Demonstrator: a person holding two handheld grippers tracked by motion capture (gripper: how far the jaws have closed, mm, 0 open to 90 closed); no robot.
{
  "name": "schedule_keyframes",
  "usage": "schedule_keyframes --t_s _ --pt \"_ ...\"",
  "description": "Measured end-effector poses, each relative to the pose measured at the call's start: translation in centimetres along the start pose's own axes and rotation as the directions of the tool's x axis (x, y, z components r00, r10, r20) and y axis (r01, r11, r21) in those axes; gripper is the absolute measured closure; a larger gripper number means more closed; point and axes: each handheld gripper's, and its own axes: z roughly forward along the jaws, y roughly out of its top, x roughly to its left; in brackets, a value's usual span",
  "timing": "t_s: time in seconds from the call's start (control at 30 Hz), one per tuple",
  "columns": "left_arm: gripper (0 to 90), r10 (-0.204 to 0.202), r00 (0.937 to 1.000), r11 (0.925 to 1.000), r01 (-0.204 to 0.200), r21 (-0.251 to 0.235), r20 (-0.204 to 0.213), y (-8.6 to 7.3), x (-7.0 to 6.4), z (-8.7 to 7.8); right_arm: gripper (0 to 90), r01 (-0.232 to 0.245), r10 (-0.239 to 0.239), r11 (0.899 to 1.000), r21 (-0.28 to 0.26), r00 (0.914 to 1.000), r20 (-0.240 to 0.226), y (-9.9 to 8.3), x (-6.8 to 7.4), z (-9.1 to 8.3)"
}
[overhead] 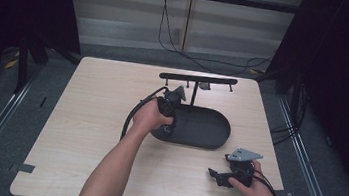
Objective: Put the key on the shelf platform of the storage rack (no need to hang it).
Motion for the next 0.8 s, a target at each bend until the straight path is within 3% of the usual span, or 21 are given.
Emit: schedule_keyframes --t_s 0.3,0.5,0.8 --pt "65.6 0.006 0.9998 0.9996 -0.006 -0.029 0.018 -0.02 -0.16 0.15 14.2 0.000 0.000 1.000 0.000 1.0000 0.000 0.00 0.00 0.00" --pt "52.7 0.012 0.9999 0.9968 -0.012 -0.079 0.005 -0.24 -0.15 -0.01 14.2 0.000 0.000 1.000 0.000 1.0000 0.000 0.00 0.00 0.00" --pt "46.2 0.025 0.9995 0.9937 -0.023 -0.110 0.018 -0.56 -0.80 -0.52 14.2 0.000 0.000 1.000 0.000 1.0000 0.000 0.00 0.00 0.00"
